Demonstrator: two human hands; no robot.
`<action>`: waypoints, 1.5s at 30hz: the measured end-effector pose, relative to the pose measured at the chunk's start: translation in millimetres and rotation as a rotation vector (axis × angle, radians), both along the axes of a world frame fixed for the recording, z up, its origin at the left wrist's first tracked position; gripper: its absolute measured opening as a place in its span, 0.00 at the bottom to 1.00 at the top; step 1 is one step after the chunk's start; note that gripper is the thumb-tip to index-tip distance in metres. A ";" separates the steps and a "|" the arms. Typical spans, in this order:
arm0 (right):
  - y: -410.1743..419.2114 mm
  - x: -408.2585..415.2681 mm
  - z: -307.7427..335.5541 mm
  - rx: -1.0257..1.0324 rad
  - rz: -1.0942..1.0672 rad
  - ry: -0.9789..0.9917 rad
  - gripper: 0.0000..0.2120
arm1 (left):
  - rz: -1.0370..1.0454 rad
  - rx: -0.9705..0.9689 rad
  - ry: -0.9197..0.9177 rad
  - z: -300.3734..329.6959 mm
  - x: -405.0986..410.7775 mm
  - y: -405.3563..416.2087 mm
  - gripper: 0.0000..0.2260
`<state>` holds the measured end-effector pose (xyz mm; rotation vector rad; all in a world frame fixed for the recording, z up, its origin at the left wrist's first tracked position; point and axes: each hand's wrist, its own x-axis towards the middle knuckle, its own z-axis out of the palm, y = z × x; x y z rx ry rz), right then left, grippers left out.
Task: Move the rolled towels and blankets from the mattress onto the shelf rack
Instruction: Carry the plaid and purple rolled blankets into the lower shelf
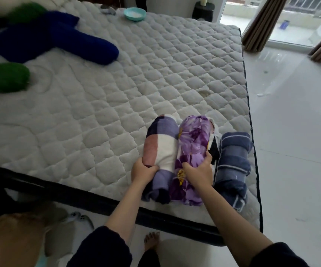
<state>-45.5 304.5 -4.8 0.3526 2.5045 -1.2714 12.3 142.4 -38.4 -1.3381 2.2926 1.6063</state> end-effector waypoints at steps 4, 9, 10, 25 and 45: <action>12.2 25.2 11.5 -0.109 0.102 -0.015 0.43 | 0.170 -0.052 0.089 23.7 44.5 11.6 0.17; 22.6 56.2 30.2 -0.170 0.340 0.033 0.42 | 0.387 -0.131 0.160 56.1 113.7 41.4 0.15; 26.1 66.9 37.7 -0.181 0.430 0.048 0.42 | 0.459 -0.154 0.174 63.6 135.7 53.9 0.17; 24.1 295.7 77.5 -0.349 1.364 0.047 0.43 | 1.330 -0.313 0.140 94.2 435.8 203.5 0.20; 190.5 745.9 52.0 -0.160 2.589 -0.112 0.40 | 2.429 -0.321 -0.212 71.3 753.1 538.1 0.22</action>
